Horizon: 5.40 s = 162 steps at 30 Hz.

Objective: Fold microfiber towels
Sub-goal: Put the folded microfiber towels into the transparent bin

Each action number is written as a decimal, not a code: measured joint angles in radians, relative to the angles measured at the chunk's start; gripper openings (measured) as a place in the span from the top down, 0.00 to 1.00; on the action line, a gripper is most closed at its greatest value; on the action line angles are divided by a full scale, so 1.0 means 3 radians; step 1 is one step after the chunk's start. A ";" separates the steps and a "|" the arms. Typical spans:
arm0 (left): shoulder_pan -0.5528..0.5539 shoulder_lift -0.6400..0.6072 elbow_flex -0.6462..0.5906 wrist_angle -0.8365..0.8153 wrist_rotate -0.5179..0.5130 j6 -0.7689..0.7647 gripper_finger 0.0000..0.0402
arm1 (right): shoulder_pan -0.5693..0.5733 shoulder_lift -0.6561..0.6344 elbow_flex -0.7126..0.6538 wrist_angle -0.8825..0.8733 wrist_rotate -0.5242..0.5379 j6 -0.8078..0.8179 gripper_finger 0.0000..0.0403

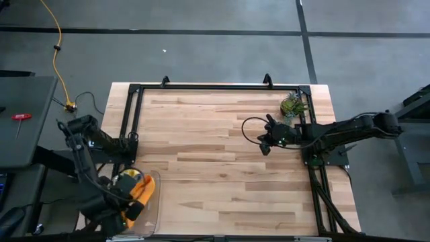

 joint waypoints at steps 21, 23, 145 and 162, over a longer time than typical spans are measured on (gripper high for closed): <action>0.0165 0.0426 -0.0084 0.0812 -0.0347 -0.0482 0.89 | -0.0007 0.0000 0.0000 0.0001 -0.0112 -0.0190 1.00; 0.0158 0.0468 -0.0084 0.0836 -0.0351 -0.0493 0.89 | -0.0007 0.0000 0.0000 0.0001 -0.0113 -0.0185 1.00; 0.0496 -0.0886 -0.0990 0.0703 -0.0884 0.1050 0.29 | -0.0006 -0.0001 0.0000 -0.0001 -0.0132 0.0198 1.00; -0.0046 -0.1100 -0.1359 0.0747 -0.1062 0.0444 0.90 | -0.0006 0.0000 -0.0001 -0.0003 -0.0072 0.0198 1.00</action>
